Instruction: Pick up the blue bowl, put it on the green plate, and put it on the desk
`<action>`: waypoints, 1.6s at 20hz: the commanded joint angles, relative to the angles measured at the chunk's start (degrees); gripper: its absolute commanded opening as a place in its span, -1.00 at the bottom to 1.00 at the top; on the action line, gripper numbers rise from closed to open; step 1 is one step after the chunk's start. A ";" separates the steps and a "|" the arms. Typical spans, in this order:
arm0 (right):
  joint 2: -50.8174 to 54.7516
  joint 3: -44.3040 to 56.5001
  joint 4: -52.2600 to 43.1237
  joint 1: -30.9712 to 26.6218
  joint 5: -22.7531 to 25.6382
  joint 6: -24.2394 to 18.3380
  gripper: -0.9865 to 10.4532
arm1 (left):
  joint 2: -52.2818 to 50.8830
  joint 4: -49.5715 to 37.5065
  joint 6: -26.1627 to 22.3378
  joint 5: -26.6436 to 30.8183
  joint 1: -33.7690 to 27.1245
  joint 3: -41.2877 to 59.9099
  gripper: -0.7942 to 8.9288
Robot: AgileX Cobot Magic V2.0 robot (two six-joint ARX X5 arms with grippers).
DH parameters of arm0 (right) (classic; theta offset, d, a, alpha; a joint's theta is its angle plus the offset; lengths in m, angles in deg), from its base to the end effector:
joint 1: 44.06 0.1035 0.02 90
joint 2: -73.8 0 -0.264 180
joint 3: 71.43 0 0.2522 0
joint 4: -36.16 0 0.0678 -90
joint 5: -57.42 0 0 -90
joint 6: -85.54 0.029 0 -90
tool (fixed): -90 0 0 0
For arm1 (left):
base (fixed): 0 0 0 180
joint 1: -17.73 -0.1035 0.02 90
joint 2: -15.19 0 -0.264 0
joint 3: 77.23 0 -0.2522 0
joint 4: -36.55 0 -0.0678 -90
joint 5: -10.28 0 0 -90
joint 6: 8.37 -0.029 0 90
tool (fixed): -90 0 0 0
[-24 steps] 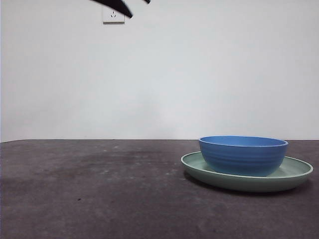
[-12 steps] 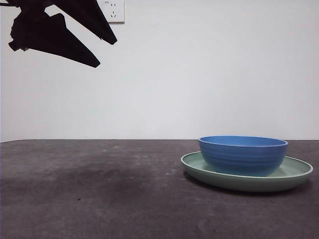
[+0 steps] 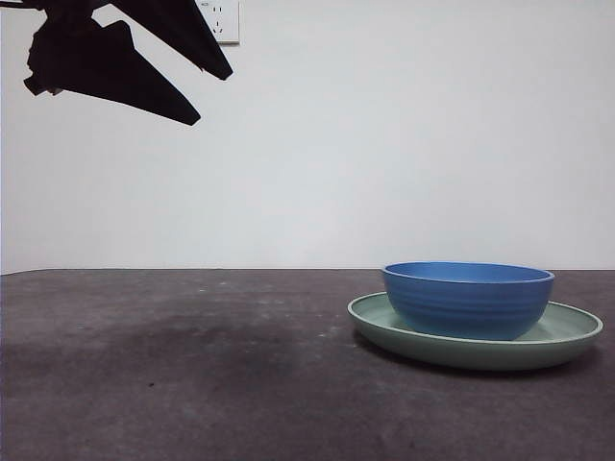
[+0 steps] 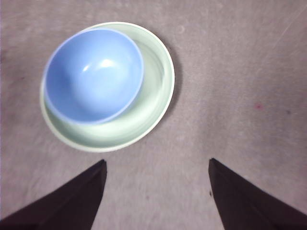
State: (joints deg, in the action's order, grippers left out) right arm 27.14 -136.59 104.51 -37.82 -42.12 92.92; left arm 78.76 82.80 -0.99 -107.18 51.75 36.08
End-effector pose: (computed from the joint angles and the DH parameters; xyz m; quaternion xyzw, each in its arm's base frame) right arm 0.1388 0.0200 0.3018 0.0699 0.4284 0.0971 0.8956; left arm 0.1770 -0.1356 0.2897 -0.0305 0.3968 -0.4508 0.7990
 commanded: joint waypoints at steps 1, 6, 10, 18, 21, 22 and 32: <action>-5.64 -1.05 -3.67 -0.92 -2.60 0.98 -0.23 | 0.28 -0.55 -0.50 -0.46 0.52 -0.57 -0.39; -19.65 -1.05 -12.31 -5.05 -8.50 0.20 -0.23 | 0.28 -0.57 -0.70 -0.46 0.50 -0.57 -0.39; -29.03 -1.05 -18.10 -5.88 -9.75 -1.57 -0.24 | 0.28 -0.63 -0.76 -0.46 0.50 -0.57 -0.39; -41.51 -1.05 -27.10 -5.84 -11.32 -1.79 -0.36 | 0.28 -0.68 -0.87 -0.46 0.50 -0.57 -0.39; -44.52 -1.05 -29.22 -5.62 -11.91 -1.66 -0.46 | 0.28 -0.72 -0.87 -0.46 0.50 -0.57 -0.39; -45.16 -1.05 -29.64 -5.62 -11.93 -1.66 -0.48 | 0.28 -0.74 -0.85 -0.46 0.50 -0.57 -0.39; -47.50 -1.05 -30.62 -5.62 -12.13 -1.57 -0.80 | 0.28 -0.76 -0.83 -0.44 0.50 -0.57 -0.39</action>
State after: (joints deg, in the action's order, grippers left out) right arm -19.56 -136.72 74.26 -43.57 -54.52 91.74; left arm 78.76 82.62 -1.02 -107.18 51.75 36.08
